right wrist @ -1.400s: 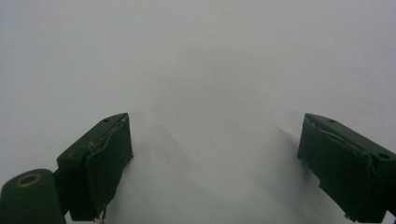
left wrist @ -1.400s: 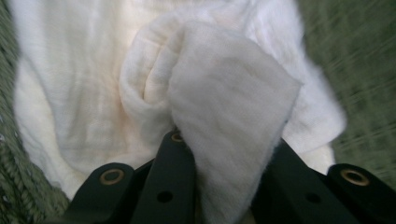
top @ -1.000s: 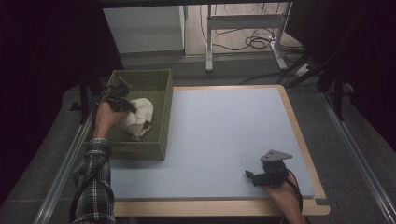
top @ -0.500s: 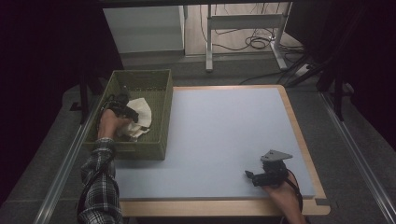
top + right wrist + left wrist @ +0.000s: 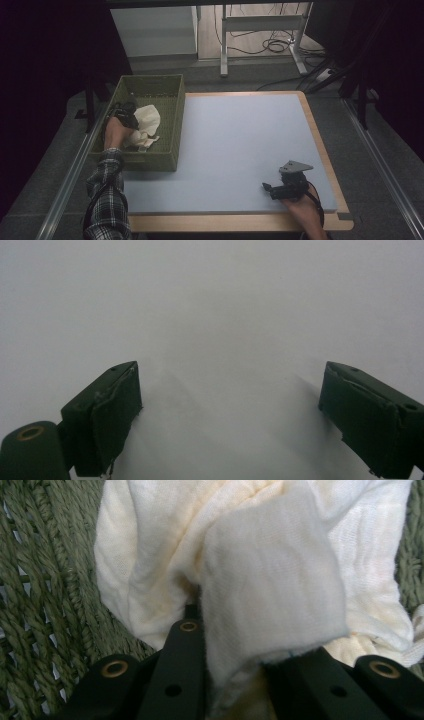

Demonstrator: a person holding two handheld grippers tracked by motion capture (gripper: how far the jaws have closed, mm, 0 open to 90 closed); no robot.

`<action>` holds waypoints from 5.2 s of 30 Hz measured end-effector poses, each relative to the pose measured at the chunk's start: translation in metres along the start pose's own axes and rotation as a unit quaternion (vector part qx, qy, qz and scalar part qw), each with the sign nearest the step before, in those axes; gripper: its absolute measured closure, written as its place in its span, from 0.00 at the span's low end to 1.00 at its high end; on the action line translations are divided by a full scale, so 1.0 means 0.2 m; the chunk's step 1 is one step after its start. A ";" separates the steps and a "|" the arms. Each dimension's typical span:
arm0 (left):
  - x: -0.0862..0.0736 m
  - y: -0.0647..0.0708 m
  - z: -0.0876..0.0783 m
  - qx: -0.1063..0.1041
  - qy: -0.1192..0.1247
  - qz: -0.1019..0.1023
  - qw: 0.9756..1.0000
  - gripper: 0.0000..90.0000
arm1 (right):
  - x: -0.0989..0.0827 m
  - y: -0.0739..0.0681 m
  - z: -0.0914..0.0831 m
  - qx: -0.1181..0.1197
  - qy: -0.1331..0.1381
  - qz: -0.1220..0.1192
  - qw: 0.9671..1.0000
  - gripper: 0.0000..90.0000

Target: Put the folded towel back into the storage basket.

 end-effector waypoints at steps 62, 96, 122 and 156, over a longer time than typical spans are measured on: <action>-0.10 0.51 -1.28 -0.163 0.234 0.132 0.949 0.91 | 0.00 0.00 0.00 0.000 -0.001 0.000 1.000 0.11; -0.05 1.35 -1.14 -0.214 0.210 0.277 0.913 0.90 | 0.00 0.00 0.00 0.001 -0.001 0.000 1.000 0.11; -0.21 1.68 -0.34 -0.229 0.168 0.309 0.908 0.82 | 0.00 0.00 0.00 0.001 -0.001 -0.001 1.000 0.11; -0.62 1.46 -0.20 -0.187 0.203 0.317 0.907 0.27 | 0.33 0.14 0.11 0.053 0.014 -0.009 0.998 0.53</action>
Point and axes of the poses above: each handheld gripper's, and its own axes: z roughly forward along the jaws, x roughly out of its top, y roughly to its right, the point moved 7 cm from there along z, roughly forward along the jaws, and after that the axes turned 7 degrees about -z, right-handed, at the moved point
